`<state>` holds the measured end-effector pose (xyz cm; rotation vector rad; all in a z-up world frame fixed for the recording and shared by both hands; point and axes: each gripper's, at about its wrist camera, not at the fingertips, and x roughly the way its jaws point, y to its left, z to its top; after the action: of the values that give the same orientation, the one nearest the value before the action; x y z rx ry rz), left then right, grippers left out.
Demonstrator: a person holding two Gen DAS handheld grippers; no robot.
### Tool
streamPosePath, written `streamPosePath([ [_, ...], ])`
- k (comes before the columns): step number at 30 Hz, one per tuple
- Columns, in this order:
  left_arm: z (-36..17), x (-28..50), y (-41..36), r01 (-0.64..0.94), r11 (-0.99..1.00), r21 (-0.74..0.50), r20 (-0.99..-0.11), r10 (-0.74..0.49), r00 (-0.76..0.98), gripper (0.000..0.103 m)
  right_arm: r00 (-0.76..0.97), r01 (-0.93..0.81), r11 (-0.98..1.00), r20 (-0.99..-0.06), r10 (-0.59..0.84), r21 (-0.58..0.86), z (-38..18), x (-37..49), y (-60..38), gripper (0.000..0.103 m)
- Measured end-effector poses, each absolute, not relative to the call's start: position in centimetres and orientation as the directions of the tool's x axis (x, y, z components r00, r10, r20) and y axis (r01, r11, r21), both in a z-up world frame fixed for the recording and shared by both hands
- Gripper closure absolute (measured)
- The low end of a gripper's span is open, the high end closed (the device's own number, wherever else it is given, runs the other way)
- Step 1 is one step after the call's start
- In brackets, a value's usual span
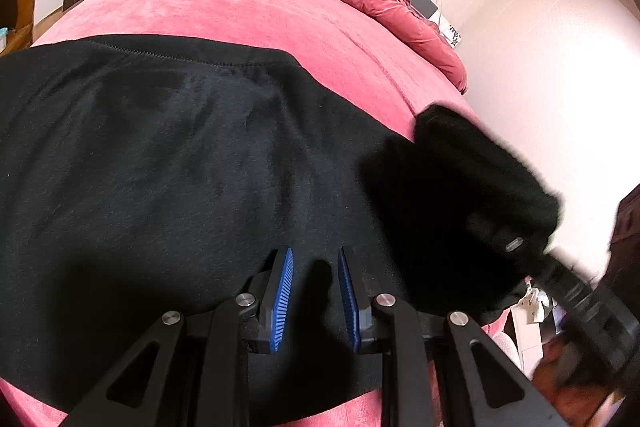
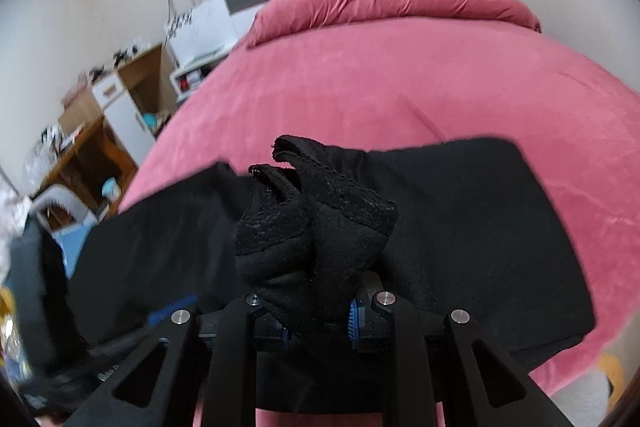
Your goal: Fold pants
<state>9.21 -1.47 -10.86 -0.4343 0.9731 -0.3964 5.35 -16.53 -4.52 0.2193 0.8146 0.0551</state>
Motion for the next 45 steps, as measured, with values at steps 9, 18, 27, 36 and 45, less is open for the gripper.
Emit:
streamPosePath([
  [9,-11.0,9.3,-1.2,0.126,0.825,-0.551,-0.682,-0.533,0.501,0.078,0.608,0.008,0.968,-0.77,0.193,0.249,-8.1,5.5,-16.7,0.053],
  [18,-9.9,9.2,-1.5,0.171,0.68,-0.713,-0.556,-0.697,0.453,0.069,0.726,-0.103,0.908,-0.593,0.347,0.405,-4.0,1.7,-20.8,0.042],
  [27,-11.2,12.5,-5.8,0.102,0.761,-0.641,-0.693,-0.631,0.35,0.054,0.708,0.302,0.862,-0.701,0.083,0.407,-6.9,3.0,-30.7,0.084],
  [36,-7.6,12.8,-7.1,0.225,0.761,-0.608,-0.669,-0.644,0.372,0.088,0.703,0.301,0.875,-0.708,0.066,0.38,-7.0,2.2,-30.2,0.085],
  [45,-10.8,12.8,-6.1,0.197,0.82,-0.537,-0.739,-0.57,0.359,0.088,0.66,0.289,0.891,-0.747,0.08,0.35,-8.2,2.9,-29.3,0.085],
])
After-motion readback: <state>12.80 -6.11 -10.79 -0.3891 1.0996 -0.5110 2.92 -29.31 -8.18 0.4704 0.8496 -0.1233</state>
